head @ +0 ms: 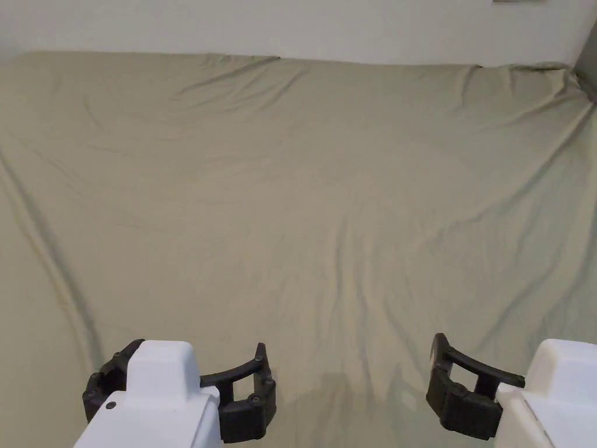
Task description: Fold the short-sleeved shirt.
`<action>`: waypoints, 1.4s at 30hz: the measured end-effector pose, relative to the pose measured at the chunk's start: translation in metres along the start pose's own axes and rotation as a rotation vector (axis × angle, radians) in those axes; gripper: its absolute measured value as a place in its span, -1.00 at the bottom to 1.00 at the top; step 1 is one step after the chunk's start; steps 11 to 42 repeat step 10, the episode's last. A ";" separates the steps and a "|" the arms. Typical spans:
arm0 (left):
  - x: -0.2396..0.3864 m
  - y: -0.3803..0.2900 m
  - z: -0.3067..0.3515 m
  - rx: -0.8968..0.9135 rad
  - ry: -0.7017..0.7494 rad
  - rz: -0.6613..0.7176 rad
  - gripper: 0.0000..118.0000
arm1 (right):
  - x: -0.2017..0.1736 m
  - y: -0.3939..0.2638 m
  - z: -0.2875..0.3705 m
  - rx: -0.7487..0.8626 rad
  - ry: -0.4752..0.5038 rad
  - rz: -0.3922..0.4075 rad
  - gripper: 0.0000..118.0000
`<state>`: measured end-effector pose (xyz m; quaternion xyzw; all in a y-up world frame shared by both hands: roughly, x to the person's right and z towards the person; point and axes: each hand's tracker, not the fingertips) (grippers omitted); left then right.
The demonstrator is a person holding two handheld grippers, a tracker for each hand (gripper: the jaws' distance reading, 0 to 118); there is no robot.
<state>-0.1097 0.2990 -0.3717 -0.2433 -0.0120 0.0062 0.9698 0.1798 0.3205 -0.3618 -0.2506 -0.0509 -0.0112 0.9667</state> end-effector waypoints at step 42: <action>0.001 -0.056 -0.100 -0.207 0.031 0.015 1.00 | -0.023 -0.055 -0.109 -0.216 0.047 0.024 1.00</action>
